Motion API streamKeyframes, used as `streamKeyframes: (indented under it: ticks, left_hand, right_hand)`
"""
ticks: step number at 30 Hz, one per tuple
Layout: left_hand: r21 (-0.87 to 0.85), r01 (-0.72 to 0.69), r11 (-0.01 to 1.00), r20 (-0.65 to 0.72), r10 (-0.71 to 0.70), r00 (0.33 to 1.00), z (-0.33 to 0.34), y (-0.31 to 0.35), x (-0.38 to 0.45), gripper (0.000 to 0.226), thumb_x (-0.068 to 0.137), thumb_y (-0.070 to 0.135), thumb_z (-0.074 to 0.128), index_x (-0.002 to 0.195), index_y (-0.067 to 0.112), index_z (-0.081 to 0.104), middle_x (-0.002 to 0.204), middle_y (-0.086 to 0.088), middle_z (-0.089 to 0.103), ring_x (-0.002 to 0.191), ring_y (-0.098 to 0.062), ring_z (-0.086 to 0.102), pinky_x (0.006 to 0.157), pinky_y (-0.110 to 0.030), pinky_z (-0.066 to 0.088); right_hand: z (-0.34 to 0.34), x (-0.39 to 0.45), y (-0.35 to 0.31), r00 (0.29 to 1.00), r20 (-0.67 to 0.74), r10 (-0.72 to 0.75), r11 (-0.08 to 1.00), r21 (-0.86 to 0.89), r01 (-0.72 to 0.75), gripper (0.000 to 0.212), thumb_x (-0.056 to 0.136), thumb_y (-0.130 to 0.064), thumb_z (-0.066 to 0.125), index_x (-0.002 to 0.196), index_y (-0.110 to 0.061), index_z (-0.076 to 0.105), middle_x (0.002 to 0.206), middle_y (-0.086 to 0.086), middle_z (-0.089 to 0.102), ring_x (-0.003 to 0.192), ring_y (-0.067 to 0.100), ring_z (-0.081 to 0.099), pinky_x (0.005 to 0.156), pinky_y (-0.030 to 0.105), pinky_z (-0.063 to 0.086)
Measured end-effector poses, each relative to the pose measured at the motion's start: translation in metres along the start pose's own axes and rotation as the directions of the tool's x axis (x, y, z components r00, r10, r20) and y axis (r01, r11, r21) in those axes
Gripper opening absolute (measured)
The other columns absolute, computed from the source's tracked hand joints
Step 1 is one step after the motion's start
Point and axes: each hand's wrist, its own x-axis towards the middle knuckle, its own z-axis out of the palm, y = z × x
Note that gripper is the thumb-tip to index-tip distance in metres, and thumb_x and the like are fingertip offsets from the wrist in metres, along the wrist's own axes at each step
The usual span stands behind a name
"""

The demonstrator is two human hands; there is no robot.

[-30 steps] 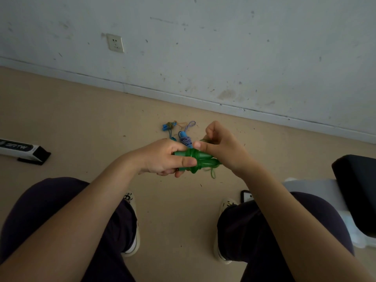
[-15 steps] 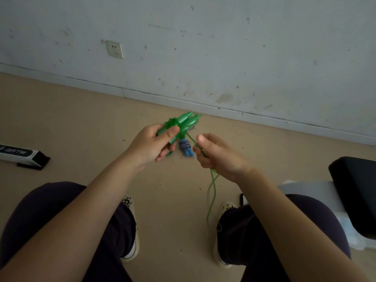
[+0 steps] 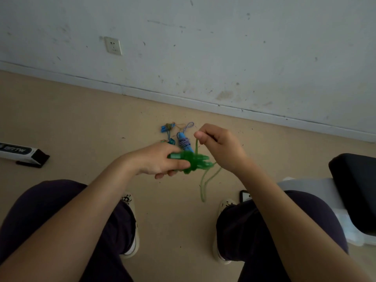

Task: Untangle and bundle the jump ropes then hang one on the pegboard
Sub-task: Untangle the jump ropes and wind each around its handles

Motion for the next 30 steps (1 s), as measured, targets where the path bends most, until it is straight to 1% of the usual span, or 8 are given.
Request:
streamKeyframes:
  ticks: [5, 8, 11, 14, 17, 23, 27, 30]
  left_hand:
    - [-0.188, -0.119, 0.975, 0.122, 0.144, 0.982, 0.002, 0.011, -0.008, 0.015, 0.083, 0.054, 0.067, 0.076, 0.041, 0.066, 0.067, 0.002, 0.063, 0.047, -0.016, 0.05, 0.049, -0.023, 0.044]
    - [-0.171, -0.15, 0.974, 0.12, 0.171, 0.978, 0.003, 0.009, -0.009, 0.015, 0.09, 0.047, 0.068, 0.087, 0.032, 0.066, 0.069, 0.001, 0.065, 0.05, -0.018, 0.052, 0.052, -0.022, 0.046]
    - [-0.168, -0.155, 0.974, 0.117, 0.176, 0.977, 0.003, 0.009, -0.008, 0.018, 0.085, 0.05, 0.066, 0.088, 0.032, 0.066, 0.071, 0.0, 0.066, 0.052, -0.018, 0.054, 0.054, -0.025, 0.049]
    - [-0.158, -0.162, 0.974, 0.097, 0.178, 0.979, 0.003, 0.008, -0.007, 0.012, 0.087, 0.05, 0.067, 0.08, 0.04, 0.066, 0.071, 0.001, 0.066, 0.054, -0.017, 0.055, 0.055, -0.027, 0.05]
    - [-0.174, -0.167, 0.97, 0.053, 0.179, 0.982, 0.003, 0.004, -0.005, 0.013, 0.087, 0.051, 0.069, 0.08, 0.039, 0.066, 0.071, 0.0, 0.066, 0.053, -0.016, 0.055, 0.056, -0.027, 0.049]
    - [-0.248, -0.215, 0.945, -0.144, 0.183, 0.972, 0.002, 0.001, 0.001, 0.041, 0.087, 0.049, 0.064, 0.105, 0.013, 0.063, 0.068, 0.002, 0.063, 0.052, -0.013, 0.05, 0.051, -0.026, 0.048]
    - [-0.383, -0.284, 0.879, -0.35, 0.146, 0.925, 0.009, 0.002, 0.008, 0.041, 0.086, 0.045, 0.063, 0.108, 0.01, 0.063, 0.064, 0.002, 0.061, 0.048, -0.011, 0.047, 0.046, -0.025, 0.045]
    - [-0.459, -0.332, 0.824, -0.539, 0.04, 0.842, 0.0, -0.002, 0.013, 0.046, 0.088, 0.047, 0.063, 0.104, 0.003, 0.061, 0.063, 0.001, 0.059, 0.045, -0.011, 0.044, 0.043, -0.026, 0.041]
  right_hand:
    - [0.0, 0.004, 0.013, 0.988, 0.004, 0.152, 0.982, 0.111, -0.152, 0.039, 0.094, -0.032, 0.064, 0.081, 0.005, 0.063, 0.056, -0.004, 0.04, 0.046, 0.002, 0.034, 0.048, 0.012, 0.03]
    - [0.002, 0.001, 0.018, 0.97, 0.086, 0.228, 0.941, 0.236, -0.242, 0.023, 0.085, -0.027, 0.076, 0.087, -0.014, 0.058, 0.051, -0.009, 0.043, 0.043, 0.005, 0.032, 0.043, 0.016, 0.029]
    - [0.001, -0.001, 0.021, 0.972, 0.103, 0.211, 0.928, 0.291, -0.233, 0.027, 0.084, -0.024, 0.077, 0.077, -0.019, 0.051, 0.05, -0.013, 0.041, 0.045, 0.006, 0.031, 0.045, 0.018, 0.029]
    - [0.0, -0.001, 0.02, 0.964, 0.104, 0.243, 0.921, 0.286, -0.263, 0.025, 0.086, -0.031, 0.075, 0.073, -0.016, 0.06, 0.055, -0.008, 0.048, 0.05, 0.008, 0.038, 0.048, 0.018, 0.033]
    - [0.0, -0.001, 0.017, 0.953, 0.119, 0.277, 0.914, 0.273, -0.3, 0.044, 0.09, -0.046, 0.067, 0.077, -0.004, 0.064, 0.06, -0.002, 0.053, 0.053, 0.011, 0.045, 0.049, 0.02, 0.038]
    - [-0.002, 0.001, 0.008, 0.951, 0.198, 0.237, 0.877, 0.377, -0.297, 0.07, 0.078, -0.069, 0.061, 0.088, 0.001, 0.062, 0.059, -0.004, 0.053, 0.052, 0.014, 0.048, 0.048, 0.021, 0.036]
    - [-0.001, 0.002, 0.008, 0.942, 0.261, 0.213, 0.771, 0.547, -0.326, 0.058, 0.087, -0.052, 0.064, 0.106, 0.002, 0.059, 0.071, 0.002, 0.059, 0.048, 0.01, 0.041, 0.043, 0.02, 0.03]
    - [0.008, -0.003, 0.007, 0.925, 0.305, 0.226, 0.732, 0.574, -0.368, 0.028, 0.09, -0.035, 0.067, 0.104, -0.011, 0.06, 0.064, -0.003, 0.049, 0.046, 0.006, 0.034, 0.042, 0.019, 0.028]
